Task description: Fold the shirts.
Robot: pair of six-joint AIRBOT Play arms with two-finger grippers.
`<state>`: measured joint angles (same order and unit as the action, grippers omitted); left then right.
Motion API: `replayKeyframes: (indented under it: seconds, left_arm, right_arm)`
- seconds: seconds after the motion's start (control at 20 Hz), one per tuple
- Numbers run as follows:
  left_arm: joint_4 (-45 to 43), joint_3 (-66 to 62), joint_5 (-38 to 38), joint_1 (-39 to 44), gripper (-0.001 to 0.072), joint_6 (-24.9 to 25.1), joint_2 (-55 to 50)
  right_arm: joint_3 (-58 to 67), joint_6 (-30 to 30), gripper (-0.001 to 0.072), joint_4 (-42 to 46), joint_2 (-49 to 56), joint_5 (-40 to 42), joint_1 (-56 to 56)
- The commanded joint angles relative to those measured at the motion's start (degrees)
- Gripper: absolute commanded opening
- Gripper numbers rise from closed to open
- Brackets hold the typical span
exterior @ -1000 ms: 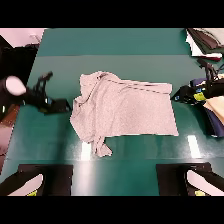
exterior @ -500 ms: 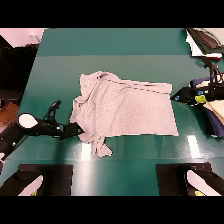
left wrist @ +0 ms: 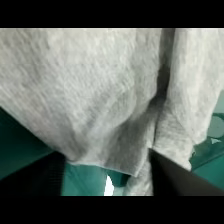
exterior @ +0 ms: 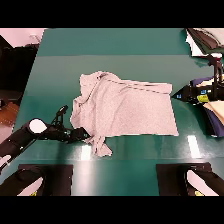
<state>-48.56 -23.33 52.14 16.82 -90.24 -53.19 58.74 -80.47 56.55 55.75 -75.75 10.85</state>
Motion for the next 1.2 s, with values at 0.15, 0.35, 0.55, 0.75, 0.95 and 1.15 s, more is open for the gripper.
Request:
replayKeyframes:
  seconds: [0.15,0.35,0.55,0.75,0.95,1.15]
  left_arm:
    - [-1.9,-1.4,-3.8,1.3,0.0019,-0.9,-0.7]
    - [-12.5,-10.0,3.0,-0.2,0.0019,-0.9,-0.7]
    - [-21.2,-19.8,7.9,-2.8,0.0019,-0.8,-0.7]
    - [-21.5,-25.6,7.3,-3.5,0.0019,0.2,-0.7]
    - [-21.4,-25.8,7.2,-3.5,0.0019,0.2,-0.7]
    - [-21.3,-25.8,7.7,-3.5,0.0019,0.2,-0.7]
  right_arm:
    - [0.0,0.0,0.0305,1.0,-0.1,-2.5,0.3]
    - [-1.3,0.3,0.0305,4.1,-0.1,-8.9,5.4]
    - [-12.8,4.6,0.0305,6.6,-0.1,-9.5,14.8]
    - [-23.4,8.7,0.0305,6.4,-0.1,-4.4,24.7]
    - [-28.2,10.3,0.0306,6.2,2.4,-0.3,26.8]
    - [-28.4,10.5,0.0306,5.9,8.0,0.0,24.8]
